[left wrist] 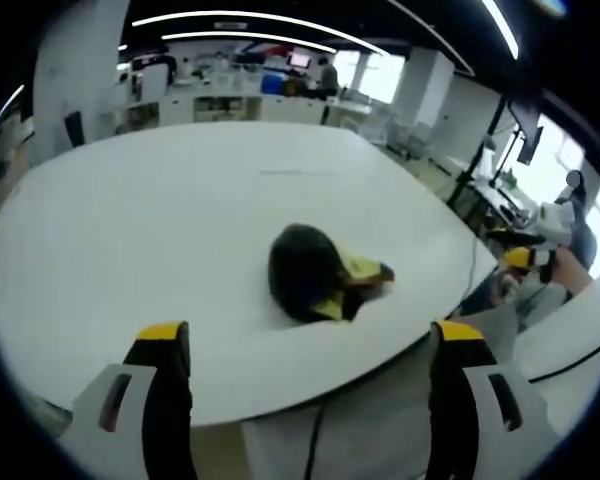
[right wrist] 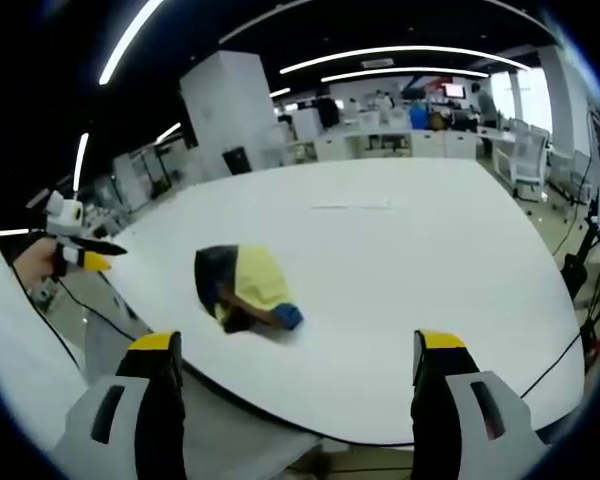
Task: Fold the garment on the visible template until the final outline fits inside the template.
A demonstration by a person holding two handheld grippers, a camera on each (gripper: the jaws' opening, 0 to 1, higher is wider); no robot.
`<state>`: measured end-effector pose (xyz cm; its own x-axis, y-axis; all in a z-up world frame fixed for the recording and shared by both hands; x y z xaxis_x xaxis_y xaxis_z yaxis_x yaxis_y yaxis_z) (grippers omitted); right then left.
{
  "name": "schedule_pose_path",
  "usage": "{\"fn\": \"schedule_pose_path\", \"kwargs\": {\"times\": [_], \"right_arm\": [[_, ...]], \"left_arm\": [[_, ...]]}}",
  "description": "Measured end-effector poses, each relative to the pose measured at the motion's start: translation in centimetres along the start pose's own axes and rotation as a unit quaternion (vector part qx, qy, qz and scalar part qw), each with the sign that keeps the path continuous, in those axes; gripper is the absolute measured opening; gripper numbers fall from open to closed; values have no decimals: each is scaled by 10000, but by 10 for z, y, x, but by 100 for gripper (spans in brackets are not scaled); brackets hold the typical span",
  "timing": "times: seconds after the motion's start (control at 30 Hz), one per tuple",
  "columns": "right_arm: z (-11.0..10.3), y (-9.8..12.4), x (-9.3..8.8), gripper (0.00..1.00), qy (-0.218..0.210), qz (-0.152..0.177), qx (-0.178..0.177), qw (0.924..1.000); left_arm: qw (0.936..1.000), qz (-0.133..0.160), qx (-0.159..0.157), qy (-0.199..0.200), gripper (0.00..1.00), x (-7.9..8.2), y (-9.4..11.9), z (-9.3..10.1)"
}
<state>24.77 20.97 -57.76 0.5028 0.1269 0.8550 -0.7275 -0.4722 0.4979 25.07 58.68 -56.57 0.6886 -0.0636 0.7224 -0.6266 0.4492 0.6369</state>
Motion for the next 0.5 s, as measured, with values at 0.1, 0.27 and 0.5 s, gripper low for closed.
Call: {"fn": "schedule_pose_path", "kwargs": {"times": [0.1, 0.27, 0.5], "right_arm": [[0, -1, 0, 94, 12, -22, 3, 10000], [0, -2, -1, 94, 28, -56, 27, 10000], [0, -4, 0, 93, 39, -73, 44, 10000]], "left_arm": [[10000, -5, -5, -5, 96, 0, 0, 0], [10000, -2, -32, 12, 96, 0, -2, 1], [10000, -35, -39, 28, 95, -1, -4, -1]]}}
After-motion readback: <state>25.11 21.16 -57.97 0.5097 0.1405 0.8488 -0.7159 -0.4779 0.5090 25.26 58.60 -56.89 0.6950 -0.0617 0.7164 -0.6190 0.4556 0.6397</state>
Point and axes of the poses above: the point that each gripper's makers call its tool centre point, and the gripper's own axes: y roughly backward along the fingers, z roughly to its right, x roughly out of its top, the point moved 2 cm from there along y, roughly backward along the fingers, and after that the axes turned 4 degrees about y, right-handed, at the moved point
